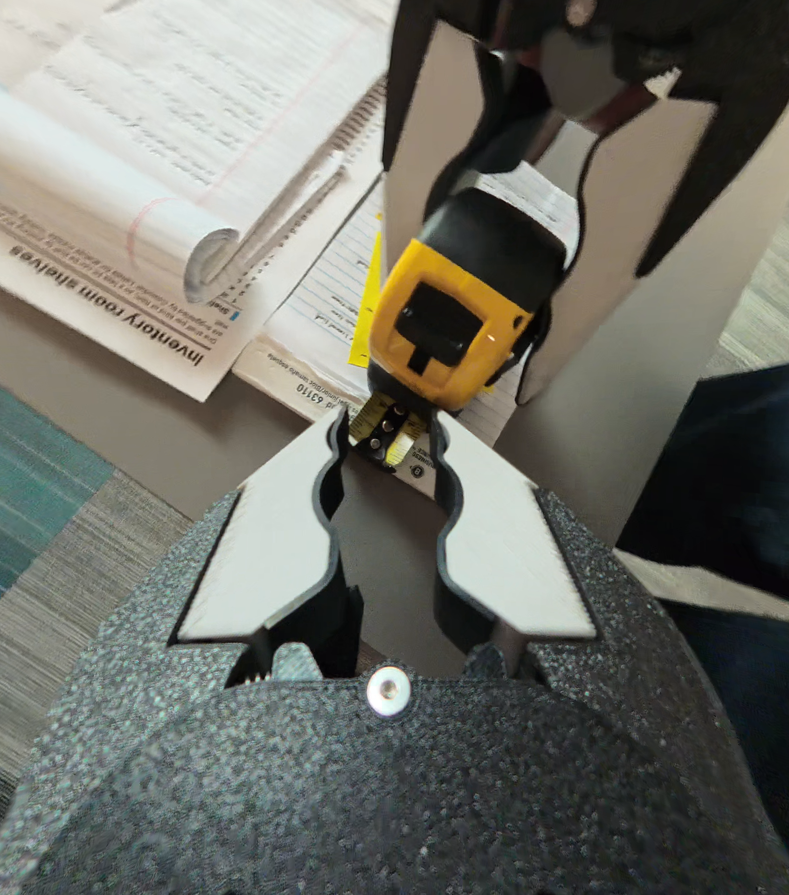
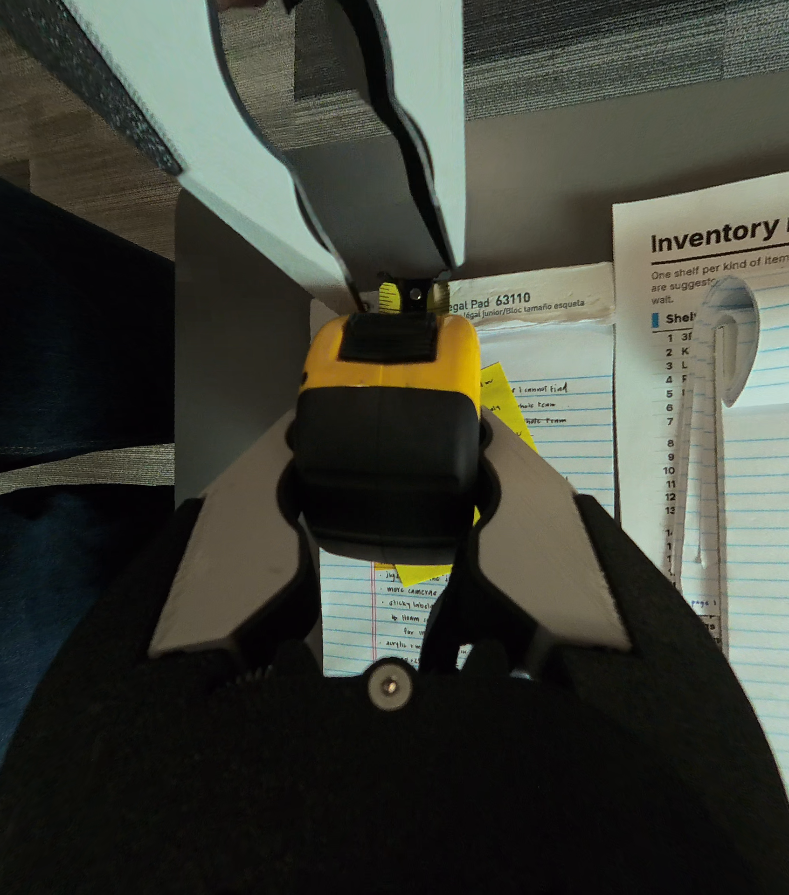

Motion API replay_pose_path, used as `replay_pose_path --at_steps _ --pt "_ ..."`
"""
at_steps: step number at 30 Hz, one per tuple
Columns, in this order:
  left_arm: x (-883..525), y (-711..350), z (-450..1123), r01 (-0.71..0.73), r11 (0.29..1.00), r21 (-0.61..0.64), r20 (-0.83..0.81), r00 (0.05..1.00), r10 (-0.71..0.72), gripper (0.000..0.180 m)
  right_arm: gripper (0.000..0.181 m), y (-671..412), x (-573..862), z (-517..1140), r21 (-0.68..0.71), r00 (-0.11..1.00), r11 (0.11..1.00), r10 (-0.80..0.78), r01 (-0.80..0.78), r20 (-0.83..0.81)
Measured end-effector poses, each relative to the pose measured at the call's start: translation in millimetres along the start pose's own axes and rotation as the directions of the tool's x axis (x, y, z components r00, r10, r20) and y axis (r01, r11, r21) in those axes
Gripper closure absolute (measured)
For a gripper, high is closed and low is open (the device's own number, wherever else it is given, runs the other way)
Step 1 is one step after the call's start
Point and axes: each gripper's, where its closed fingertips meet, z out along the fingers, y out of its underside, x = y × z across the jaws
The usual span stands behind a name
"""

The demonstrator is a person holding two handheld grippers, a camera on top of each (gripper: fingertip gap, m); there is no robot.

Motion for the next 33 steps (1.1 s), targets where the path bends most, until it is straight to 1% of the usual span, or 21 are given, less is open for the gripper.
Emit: replay_pose_path --at_steps 1,3,4,6,7,9,11,20,33 --pt "0 1 -1 -0.047 0.999 -0.01 -0.022 0.999 0.047 0.145 0.114 0 0 0 0.001 1.0 1.0 0.0 0.0 0.0" --pt "6 4 -1 -0.11 0.993 -0.034 -0.119 0.987 0.106 0.143 0.114 0 1 0 0.0 1.0 1.0 0.0 0.0 0.001" --pt "4 4 1 -0.141 0.989 -0.037 -0.134 0.982 0.135 0.14 0.114 1 1 0 -0.001 1.0 1.0 0.0 0.0 0.002" --pt "2 7 6 -0.211 0.975 -0.066 -0.179 0.964 0.196 0.141 0.114 0 1 0 -0.003 1.0 1.0 0.0 0.0 0.005" --pt "-3 10 10 -0.248 0.965 -0.088 -0.169 0.958 0.231 0.141 0.114 0 1 0 -0.005 1.0 1.0 0.0 0.0 0.006" --pt "-1 19 16 -0.305 0.945 -0.115 -0.22 0.936 0.275 0.144 0.114 0 1 0 -0.007 1.0 1.0 -0.001 0.001 0.007" --pt "-1 22 19 -0.357 0.929 -0.096 -0.224 0.917 0.33 0.148 0.114 1 2 0 -0.007 1.0 1.0 -0.001 0.001 0.01" --pt "-3 24 19 -0.406 0.912 -0.062 -0.219 0.897 0.384 0.15 0.114 1 3 -1 -0.011 1.0 1.0 0.008 -0.008 0.007" --pt "-1 25 19 -0.406 0.913 -0.043 -0.22 0.895 0.388 0.152 0.114 29 0 -15 -0.091 1.0 0.996 0.008 -0.01 -0.025"
